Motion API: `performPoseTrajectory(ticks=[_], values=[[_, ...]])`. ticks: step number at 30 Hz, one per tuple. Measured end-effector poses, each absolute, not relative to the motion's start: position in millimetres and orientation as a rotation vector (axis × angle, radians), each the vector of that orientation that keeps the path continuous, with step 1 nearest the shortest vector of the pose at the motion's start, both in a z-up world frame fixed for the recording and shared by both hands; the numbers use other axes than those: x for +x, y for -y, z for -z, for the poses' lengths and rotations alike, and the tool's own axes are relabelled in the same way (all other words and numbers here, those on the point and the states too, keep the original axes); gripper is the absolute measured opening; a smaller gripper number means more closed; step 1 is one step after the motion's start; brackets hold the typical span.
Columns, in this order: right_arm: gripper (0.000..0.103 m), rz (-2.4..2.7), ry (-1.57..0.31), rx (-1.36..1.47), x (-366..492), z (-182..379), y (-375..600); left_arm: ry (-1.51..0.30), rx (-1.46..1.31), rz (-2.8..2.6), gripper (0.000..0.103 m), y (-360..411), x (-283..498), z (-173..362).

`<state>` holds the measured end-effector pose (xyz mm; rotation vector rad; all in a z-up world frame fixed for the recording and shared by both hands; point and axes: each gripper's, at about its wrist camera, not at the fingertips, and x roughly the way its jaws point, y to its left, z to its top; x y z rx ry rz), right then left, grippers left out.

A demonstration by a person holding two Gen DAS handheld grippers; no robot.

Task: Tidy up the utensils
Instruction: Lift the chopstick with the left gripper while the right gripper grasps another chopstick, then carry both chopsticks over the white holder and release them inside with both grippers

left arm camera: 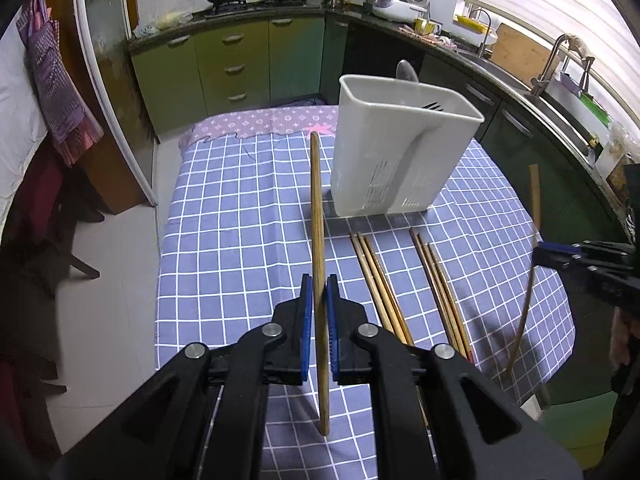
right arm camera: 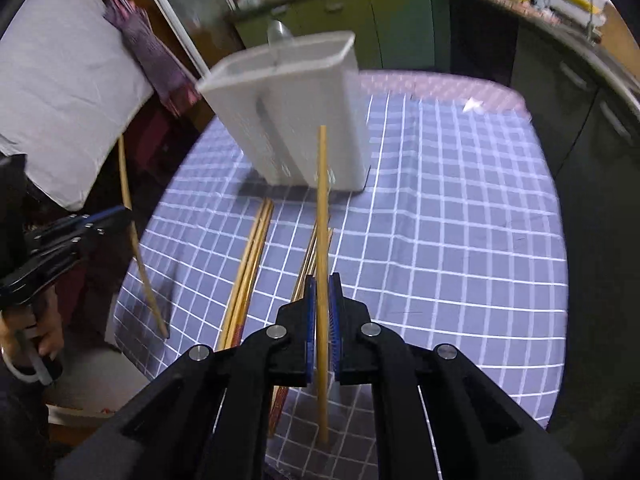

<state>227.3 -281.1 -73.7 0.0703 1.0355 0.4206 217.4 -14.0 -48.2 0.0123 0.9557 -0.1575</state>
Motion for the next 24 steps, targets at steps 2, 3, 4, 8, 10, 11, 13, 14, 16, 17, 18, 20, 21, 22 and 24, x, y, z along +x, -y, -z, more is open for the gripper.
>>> performPoseTrajectory(ticks=[2,3,4,8,10,11,13,14,16,17,18,20,21,22,24], values=[[0.007,-0.416,-0.986,0.081,217,62,289,-0.935,0.019,0.156,0.007,14,212,43],[0.007,-0.411,-0.961,0.081,212,57,292,-0.926,0.025,0.156,0.007,14,210,41],[0.007,-0.411,-0.945,0.081,208,52,296,-0.917,0.032,0.155,0.007,14,208,39],[0.007,-0.417,-0.915,0.090,194,42,305,-0.904,0.041,0.159,0.007,17,202,33],[0.007,-0.416,-0.908,0.086,192,42,304,-0.898,0.048,0.161,0.007,18,200,31],[0.007,-0.418,-0.905,0.085,191,41,304,-0.897,0.049,0.162,0.007,19,199,30],[0.007,-0.421,-0.901,0.083,188,41,303,-0.892,0.050,0.162,0.007,19,199,28],[0.007,-0.422,-0.899,0.083,186,40,304,-0.889,0.050,0.162,0.007,20,198,26],[0.007,-0.424,-0.894,0.080,185,38,304,-0.882,0.051,0.164,0.007,20,197,23],[0.007,-0.425,-0.891,0.079,184,37,304,-0.879,0.051,0.164,0.007,20,197,22],[0.007,-0.424,-0.888,0.078,184,36,304,-0.877,0.052,0.165,0.007,20,196,21],[0.007,-0.426,-0.881,0.079,185,34,304,-0.871,0.053,0.168,0.007,20,196,19],[0.007,-0.425,-0.878,0.080,184,32,304,-0.869,0.054,0.169,0.007,21,197,18],[0.007,-0.425,-0.876,0.080,185,32,304,-0.866,0.055,0.170,0.007,21,197,17],[0.007,-0.425,-0.869,0.080,186,29,303,-0.863,0.055,0.172,0.007,22,199,15]])
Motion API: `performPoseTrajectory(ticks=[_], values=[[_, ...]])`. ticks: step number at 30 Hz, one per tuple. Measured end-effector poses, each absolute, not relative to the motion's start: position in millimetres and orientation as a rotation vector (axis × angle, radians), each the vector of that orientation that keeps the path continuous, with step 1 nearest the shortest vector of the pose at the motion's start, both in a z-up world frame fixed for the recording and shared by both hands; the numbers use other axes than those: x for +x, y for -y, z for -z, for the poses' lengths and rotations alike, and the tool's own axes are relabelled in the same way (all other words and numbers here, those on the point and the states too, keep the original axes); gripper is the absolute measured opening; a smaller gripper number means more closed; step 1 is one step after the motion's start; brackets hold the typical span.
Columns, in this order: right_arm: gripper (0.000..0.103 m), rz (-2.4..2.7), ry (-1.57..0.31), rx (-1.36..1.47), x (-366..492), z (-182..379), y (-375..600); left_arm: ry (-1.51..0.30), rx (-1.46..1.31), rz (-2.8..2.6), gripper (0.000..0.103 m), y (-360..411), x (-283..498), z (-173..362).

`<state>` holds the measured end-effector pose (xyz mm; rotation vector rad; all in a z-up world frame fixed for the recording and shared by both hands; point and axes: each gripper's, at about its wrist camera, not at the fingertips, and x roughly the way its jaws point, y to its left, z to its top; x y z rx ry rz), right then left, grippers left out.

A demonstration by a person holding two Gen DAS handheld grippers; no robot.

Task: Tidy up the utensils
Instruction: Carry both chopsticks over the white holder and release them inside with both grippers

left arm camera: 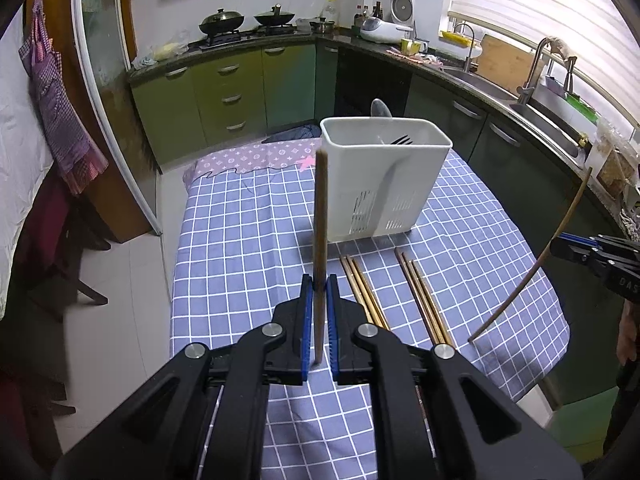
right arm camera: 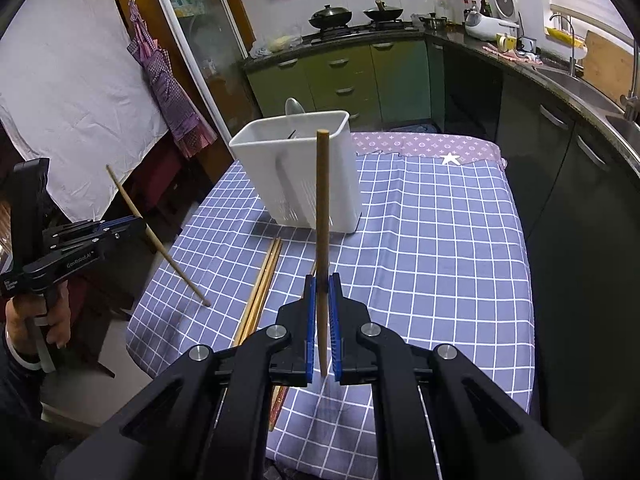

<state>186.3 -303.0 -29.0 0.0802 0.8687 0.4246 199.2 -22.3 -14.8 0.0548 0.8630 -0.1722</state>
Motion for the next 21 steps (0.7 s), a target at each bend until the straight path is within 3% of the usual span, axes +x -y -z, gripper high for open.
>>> performPoseTrajectory(ticks=[9,21], values=[[0.007,-0.447,-0.819,0.062,199,-2,294,-0.825,0.054,0.198,0.007,31,213,-10],[0.007,-0.468,-0.667,0.048,228,-106,289,-0.690,0.039,0.263,0.007,49,240,-110]])
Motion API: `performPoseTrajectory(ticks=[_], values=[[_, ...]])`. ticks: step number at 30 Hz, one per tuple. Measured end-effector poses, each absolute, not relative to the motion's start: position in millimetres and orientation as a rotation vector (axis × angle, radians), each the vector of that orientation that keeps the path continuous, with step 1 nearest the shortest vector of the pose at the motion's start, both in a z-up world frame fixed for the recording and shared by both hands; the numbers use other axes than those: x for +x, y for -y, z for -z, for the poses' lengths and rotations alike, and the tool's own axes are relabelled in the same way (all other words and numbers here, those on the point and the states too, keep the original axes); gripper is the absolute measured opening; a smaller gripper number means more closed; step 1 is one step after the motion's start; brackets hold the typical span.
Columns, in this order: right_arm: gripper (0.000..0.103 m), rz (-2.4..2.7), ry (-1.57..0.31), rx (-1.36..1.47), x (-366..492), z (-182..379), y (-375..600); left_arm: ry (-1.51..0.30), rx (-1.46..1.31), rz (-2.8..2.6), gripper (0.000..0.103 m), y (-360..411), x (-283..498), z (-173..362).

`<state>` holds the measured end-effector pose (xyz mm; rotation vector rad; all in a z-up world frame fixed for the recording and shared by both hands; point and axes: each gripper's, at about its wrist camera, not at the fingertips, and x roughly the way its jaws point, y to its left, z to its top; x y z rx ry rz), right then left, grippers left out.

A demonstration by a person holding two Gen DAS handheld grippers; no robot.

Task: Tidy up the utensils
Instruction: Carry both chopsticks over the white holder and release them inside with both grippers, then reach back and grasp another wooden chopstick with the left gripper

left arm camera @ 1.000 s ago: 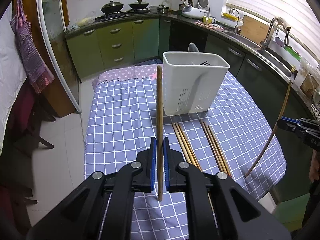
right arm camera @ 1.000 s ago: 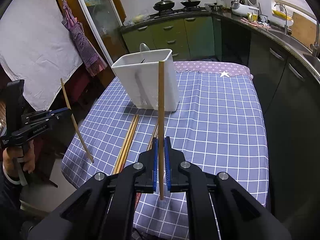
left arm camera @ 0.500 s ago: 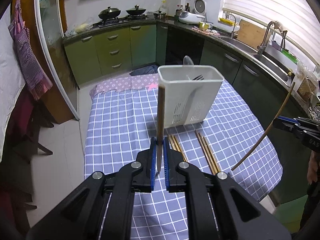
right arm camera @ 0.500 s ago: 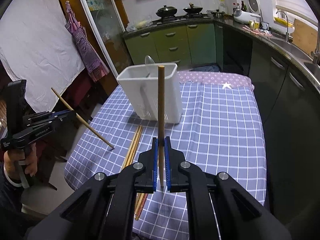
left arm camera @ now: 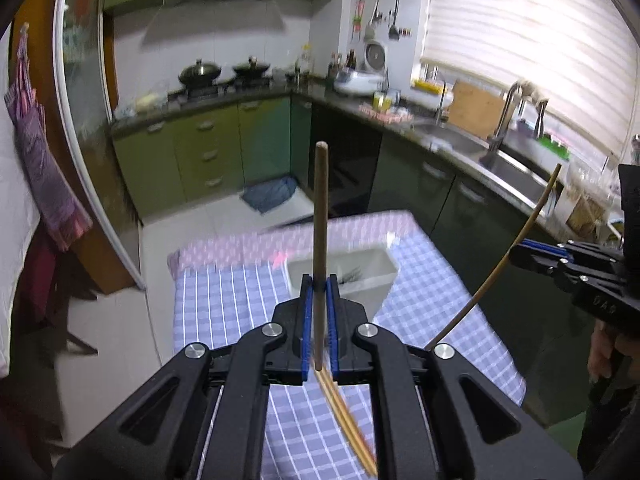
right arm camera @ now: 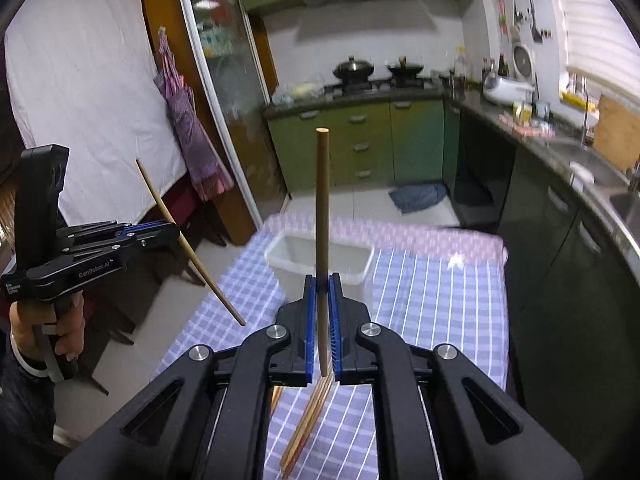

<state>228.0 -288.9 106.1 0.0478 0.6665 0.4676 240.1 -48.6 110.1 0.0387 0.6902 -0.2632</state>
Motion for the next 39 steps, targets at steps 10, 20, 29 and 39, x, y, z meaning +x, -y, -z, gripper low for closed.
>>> performPoseTrajectory(ticks=[10,20,29,39], values=[[0.007,-0.427,-0.555,0.068,288,-164,273,-0.556,0.027,0.253,0.007,68,288,-147],[0.007,-0.391,-0.715,0.044,369,-84,243,-0.689,0.042,0.217,0.007,73,343,-76],[0.009,-0.404,-0.826,0.006,372,-22,232,-0.811,0.043,0.217,0.023,69,347,-38],[0.021,-0.445,-0.709,0.016,300,-65,255,-0.815,0.038,0.218,0.030,57,304,-58]])
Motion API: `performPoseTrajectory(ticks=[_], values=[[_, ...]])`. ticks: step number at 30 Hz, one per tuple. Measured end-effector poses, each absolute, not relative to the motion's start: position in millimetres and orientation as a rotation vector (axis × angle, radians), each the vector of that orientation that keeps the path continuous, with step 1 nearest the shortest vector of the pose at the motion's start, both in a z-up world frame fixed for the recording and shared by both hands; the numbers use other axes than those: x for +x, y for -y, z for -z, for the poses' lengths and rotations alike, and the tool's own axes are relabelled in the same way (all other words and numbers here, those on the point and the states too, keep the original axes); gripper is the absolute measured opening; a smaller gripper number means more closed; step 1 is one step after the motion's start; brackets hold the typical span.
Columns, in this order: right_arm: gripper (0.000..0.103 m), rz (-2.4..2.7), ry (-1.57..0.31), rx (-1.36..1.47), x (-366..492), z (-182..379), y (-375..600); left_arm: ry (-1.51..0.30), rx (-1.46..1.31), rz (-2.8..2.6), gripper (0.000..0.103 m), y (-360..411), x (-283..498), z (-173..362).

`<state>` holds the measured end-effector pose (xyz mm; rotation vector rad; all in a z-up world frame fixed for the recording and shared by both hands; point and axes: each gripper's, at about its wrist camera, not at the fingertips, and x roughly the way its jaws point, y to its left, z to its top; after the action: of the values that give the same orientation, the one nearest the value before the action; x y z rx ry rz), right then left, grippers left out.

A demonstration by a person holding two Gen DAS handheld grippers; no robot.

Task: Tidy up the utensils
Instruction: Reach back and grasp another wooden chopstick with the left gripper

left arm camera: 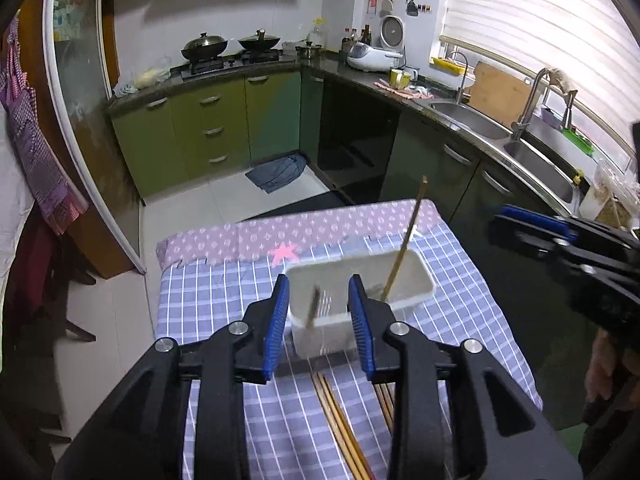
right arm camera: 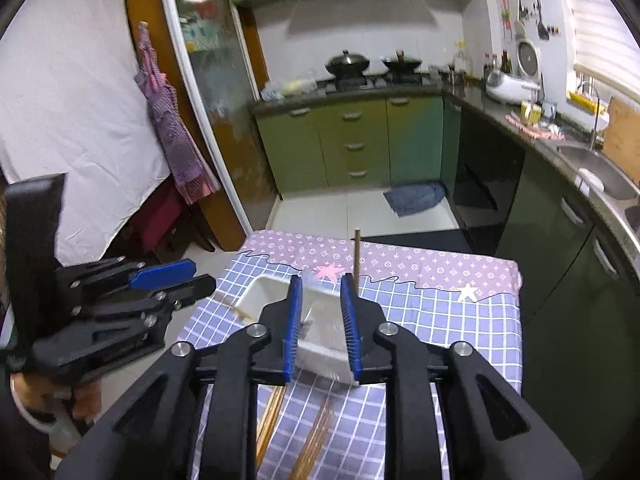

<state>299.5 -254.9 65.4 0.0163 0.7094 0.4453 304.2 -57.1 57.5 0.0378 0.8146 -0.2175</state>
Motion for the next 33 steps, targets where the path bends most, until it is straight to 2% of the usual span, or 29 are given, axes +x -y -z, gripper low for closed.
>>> performPoseTrajectory(ticks=[5,10,14,19,21,26,33], values=[[0.023,-0.422,-0.837,-0.021,258,-16,283,-0.983,-0.019,0.234,0.031,43,279,-23],[0.025,-0.350,-1.006,-0.023,248,57,316,-1.223,-0.042,0.223,0.031,44,271,50],[0.025,-0.336,-1.095,0.040,248,98,342,-1.328,-0.066,0.191,0.031,48,279,91],[0.025,-0.339,-1.127,0.062,246,116,352,-1.406,-0.081,0.165,0.031,56,298,119],[0.030,-0.342,-1.129,0.065,245,119,354,-1.427,-0.073,0.162,0.030,60,302,126],[0.030,-0.349,-1.131,0.083,246,125,358,-1.473,-0.053,0.107,0.023,64,312,143],[0.030,-0.366,-1.136,0.104,246,130,360,-1.501,-0.035,0.070,0.021,73,316,156]])
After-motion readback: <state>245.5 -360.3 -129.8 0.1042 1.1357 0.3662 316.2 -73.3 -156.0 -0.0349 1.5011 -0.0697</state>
